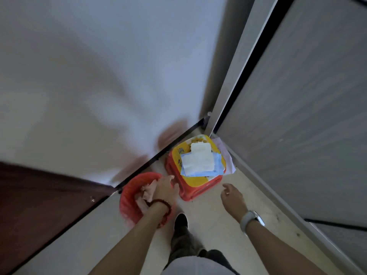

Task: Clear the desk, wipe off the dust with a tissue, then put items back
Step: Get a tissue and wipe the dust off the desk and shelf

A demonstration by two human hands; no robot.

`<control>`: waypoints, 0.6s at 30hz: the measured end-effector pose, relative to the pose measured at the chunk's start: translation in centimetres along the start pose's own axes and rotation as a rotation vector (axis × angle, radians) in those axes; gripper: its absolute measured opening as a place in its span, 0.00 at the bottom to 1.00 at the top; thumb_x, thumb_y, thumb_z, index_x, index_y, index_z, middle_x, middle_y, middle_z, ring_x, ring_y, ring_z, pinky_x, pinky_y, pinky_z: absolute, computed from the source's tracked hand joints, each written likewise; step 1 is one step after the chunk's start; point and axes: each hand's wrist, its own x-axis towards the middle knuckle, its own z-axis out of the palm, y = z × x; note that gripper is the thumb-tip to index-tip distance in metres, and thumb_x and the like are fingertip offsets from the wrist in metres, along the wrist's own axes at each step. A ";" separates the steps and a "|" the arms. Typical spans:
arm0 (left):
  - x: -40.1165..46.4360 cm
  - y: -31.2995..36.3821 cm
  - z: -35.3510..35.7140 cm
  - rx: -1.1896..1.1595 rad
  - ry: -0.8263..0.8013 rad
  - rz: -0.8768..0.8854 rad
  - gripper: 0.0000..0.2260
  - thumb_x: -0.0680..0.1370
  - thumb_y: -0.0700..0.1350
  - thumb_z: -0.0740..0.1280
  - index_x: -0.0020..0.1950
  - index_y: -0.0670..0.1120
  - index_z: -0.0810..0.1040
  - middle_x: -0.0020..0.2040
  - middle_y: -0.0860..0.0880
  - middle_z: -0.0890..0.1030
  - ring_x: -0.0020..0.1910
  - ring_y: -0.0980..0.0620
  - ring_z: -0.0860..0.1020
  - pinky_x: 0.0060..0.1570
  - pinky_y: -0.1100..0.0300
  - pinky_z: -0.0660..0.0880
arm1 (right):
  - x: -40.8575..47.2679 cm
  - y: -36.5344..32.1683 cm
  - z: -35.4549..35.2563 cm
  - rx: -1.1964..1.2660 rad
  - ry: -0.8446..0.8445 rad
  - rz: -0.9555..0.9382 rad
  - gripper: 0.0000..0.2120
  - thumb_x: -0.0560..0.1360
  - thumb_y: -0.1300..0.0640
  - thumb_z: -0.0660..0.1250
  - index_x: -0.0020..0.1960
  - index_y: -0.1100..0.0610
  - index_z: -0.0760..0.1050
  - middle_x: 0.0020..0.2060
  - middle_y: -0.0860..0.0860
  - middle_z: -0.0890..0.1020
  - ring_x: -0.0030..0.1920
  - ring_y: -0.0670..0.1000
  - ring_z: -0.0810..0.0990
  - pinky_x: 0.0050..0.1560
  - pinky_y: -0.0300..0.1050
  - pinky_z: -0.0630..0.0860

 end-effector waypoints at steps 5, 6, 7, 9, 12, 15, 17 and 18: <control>7.6 0.5 2.6 -0.121 -0.031 -0.118 0.17 0.77 0.44 0.61 0.66 0.42 0.69 0.64 0.44 0.75 0.62 0.47 0.73 0.61 0.58 0.66 | 6.1 0.9 2.1 0.038 -0.065 0.050 0.17 0.75 0.65 0.59 0.63 0.61 0.69 0.57 0.61 0.76 0.58 0.59 0.74 0.58 0.46 0.68; 9.3 0.5 3.5 -0.127 -0.031 -0.126 0.17 0.77 0.44 0.61 0.66 0.42 0.69 0.64 0.44 0.75 0.62 0.46 0.73 0.62 0.57 0.67 | 7.5 1.2 2.7 0.054 -0.067 0.049 0.17 0.75 0.65 0.58 0.63 0.61 0.69 0.58 0.60 0.76 0.58 0.58 0.74 0.58 0.46 0.68; 11.0 0.5 4.5 -0.141 -0.027 -0.132 0.17 0.77 0.44 0.61 0.66 0.42 0.69 0.64 0.43 0.75 0.63 0.46 0.73 0.62 0.56 0.67 | 8.9 1.5 3.2 0.069 -0.066 0.047 0.17 0.75 0.65 0.58 0.63 0.60 0.69 0.59 0.60 0.76 0.59 0.58 0.74 0.59 0.47 0.68; 14.7 0.4 6.4 -0.212 -0.027 -0.168 0.18 0.77 0.44 0.61 0.66 0.40 0.68 0.66 0.40 0.73 0.64 0.44 0.72 0.63 0.53 0.67 | 11.7 2.2 4.5 0.087 -0.064 0.040 0.16 0.76 0.65 0.58 0.63 0.60 0.69 0.60 0.59 0.75 0.59 0.57 0.74 0.59 0.46 0.68; 20.4 -0.1 9.4 -0.327 -0.001 -0.221 0.14 0.75 0.47 0.62 0.55 0.39 0.73 0.55 0.39 0.77 0.64 0.40 0.71 0.57 0.53 0.68 | 16.2 3.5 6.4 0.109 -0.051 0.025 0.16 0.77 0.63 0.58 0.64 0.58 0.69 0.60 0.57 0.74 0.59 0.56 0.73 0.59 0.45 0.67; 24.7 -1.4 11.9 -0.342 0.052 -0.274 0.06 0.77 0.44 0.62 0.45 0.41 0.74 0.43 0.42 0.75 0.55 0.41 0.74 0.51 0.53 0.68 | 19.7 4.8 8.0 0.108 -0.039 0.015 0.16 0.77 0.63 0.57 0.64 0.58 0.68 0.60 0.57 0.74 0.60 0.55 0.72 0.60 0.46 0.67; 26.3 -2.2 13.1 -0.370 0.117 -0.305 0.13 0.76 0.42 0.65 0.32 0.46 0.66 0.35 0.46 0.70 0.46 0.45 0.72 0.44 0.54 0.68 | 21.2 5.7 8.7 0.095 -0.037 0.011 0.17 0.76 0.64 0.58 0.65 0.59 0.68 0.61 0.57 0.73 0.62 0.56 0.71 0.63 0.48 0.68; 26.7 -2.2 13.3 -0.382 0.152 -0.329 0.16 0.75 0.42 0.66 0.30 0.47 0.64 0.32 0.47 0.68 0.44 0.46 0.71 0.41 0.56 0.67 | 21.7 6.1 8.9 0.081 -0.044 0.003 0.17 0.76 0.64 0.58 0.65 0.59 0.67 0.61 0.57 0.73 0.62 0.56 0.71 0.64 0.50 0.68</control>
